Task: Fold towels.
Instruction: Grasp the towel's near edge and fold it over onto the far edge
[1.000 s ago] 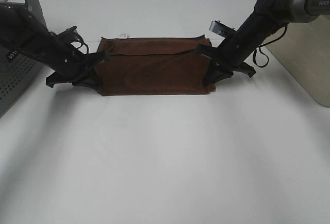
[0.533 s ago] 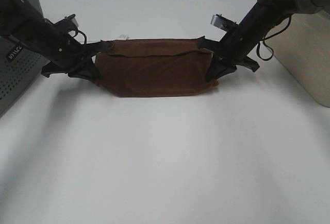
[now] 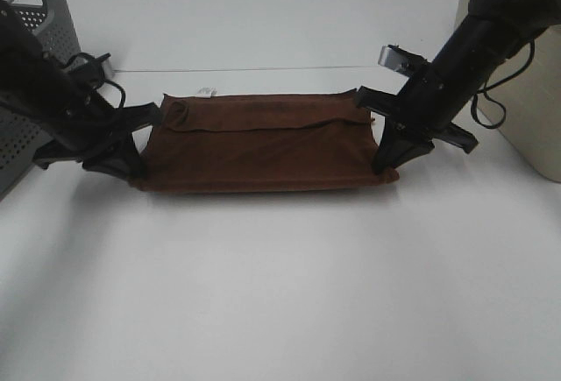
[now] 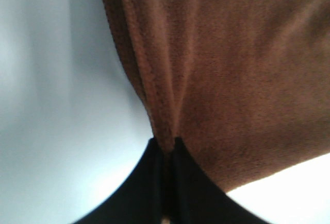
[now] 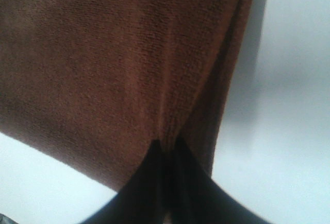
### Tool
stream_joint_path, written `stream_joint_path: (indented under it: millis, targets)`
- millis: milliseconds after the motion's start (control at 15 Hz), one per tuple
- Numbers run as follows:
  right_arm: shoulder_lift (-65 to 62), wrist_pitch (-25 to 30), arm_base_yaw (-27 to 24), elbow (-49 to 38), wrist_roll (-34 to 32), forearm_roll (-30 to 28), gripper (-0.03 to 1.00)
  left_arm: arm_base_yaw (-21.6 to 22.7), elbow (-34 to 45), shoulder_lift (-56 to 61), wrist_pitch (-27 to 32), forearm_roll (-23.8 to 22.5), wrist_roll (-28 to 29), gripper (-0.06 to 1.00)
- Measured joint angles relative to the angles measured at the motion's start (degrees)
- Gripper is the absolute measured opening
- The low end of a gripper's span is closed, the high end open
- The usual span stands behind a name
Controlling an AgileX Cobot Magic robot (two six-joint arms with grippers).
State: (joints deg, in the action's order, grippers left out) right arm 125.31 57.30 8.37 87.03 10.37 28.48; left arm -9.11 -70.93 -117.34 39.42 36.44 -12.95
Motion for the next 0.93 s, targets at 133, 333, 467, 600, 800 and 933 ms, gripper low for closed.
stream_joint_path:
  millis: [133,333,467,600,800,933]
  targets:
    - [-6.59,-5.67,0.06,-12.95,0.40,0.29,0.00,0.00,7.39,4.30,-2.01,0.00,-0.06,0.00]
    - [-9.74,-8.71,0.11,-20.91,3.15,2.75,0.00,0.00,13.81,7.10,-4.01,0.17,-0.17,0.00]
    - [-10.03,-9.05,0.17,-21.43,4.76,4.35,0.00,0.00,14.32,7.10,-4.07,0.40,-0.17,0.00]
    - [-10.03,-9.05,0.17,-20.00,5.39,4.70,0.00,0.00,12.83,7.10,-3.78,0.40,0.00,0.00]
    - [-10.03,-7.91,0.17,-13.18,5.27,4.64,0.00,0.00,7.10,7.10,-3.50,0.23,3.32,0.00]
    - [-9.17,-7.16,0.11,-7.10,4.24,3.44,0.00,0.00,2.29,6.88,-3.67,0.17,4.64,0.00]
